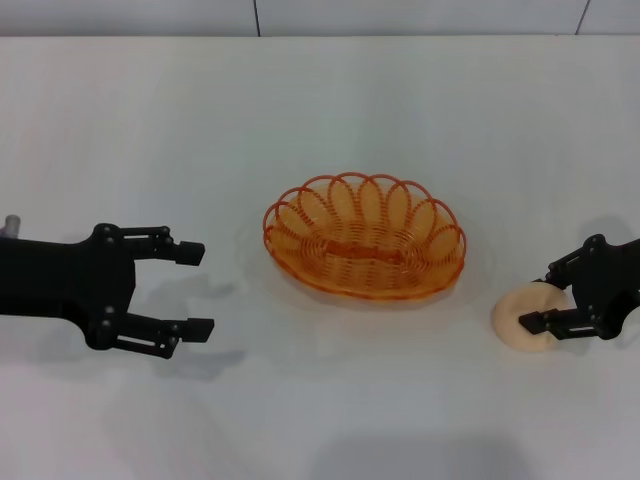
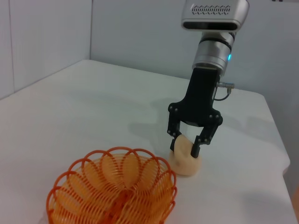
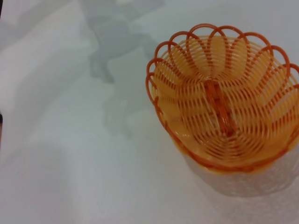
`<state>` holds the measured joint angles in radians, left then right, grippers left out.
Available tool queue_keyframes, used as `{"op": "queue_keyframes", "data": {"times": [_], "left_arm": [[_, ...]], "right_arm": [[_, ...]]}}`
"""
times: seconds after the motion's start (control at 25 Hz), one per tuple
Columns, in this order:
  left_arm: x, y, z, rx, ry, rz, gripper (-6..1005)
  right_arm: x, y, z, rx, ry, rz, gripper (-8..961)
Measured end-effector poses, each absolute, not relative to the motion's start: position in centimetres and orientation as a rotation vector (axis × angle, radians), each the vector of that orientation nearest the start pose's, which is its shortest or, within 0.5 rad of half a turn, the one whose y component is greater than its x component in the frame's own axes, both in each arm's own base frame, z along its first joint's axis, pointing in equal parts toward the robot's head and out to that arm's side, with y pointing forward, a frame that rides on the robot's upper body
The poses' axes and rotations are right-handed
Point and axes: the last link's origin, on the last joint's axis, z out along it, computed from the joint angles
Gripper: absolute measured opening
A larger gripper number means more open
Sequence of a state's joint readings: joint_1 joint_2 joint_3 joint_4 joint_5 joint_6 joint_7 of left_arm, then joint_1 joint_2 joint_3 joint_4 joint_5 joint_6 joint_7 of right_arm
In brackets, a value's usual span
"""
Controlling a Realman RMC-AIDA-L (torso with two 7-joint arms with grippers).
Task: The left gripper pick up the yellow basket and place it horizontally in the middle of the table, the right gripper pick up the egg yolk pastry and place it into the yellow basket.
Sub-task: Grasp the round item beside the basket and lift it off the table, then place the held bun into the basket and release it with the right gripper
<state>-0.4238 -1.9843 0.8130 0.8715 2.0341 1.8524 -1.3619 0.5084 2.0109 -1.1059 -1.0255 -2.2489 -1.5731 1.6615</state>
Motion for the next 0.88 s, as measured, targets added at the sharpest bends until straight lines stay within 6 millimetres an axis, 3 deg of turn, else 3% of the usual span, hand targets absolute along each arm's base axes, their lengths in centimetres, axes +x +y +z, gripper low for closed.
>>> {"op": "queue_keyframes", "data": {"times": [0.36, 0.52, 0.68, 0.88], "left_arm": [[-27.1, 28.9, 4.8, -3.001, -0.333, -0.522, 872], [-27.1, 28.9, 4.8, -3.004, -0.319, -0.524, 872], [-27.1, 28.9, 4.8, -3.006, -0.313, -0.525, 872], [-27.0, 28.8, 4.6, -3.014, -0.308, -0.522, 872]], "right_arm": [[24.7, 33.4, 3.0, -2.991, 0.391, -0.040, 332], [24.1, 33.5, 5.3, -2.979, 0.374, 0.020, 315], [22.5, 33.9, 7.7, -2.947, 0.326, 0.155, 245], [19.3, 34.6, 6.9, -2.954, 0.236, 0.330, 202]]}}
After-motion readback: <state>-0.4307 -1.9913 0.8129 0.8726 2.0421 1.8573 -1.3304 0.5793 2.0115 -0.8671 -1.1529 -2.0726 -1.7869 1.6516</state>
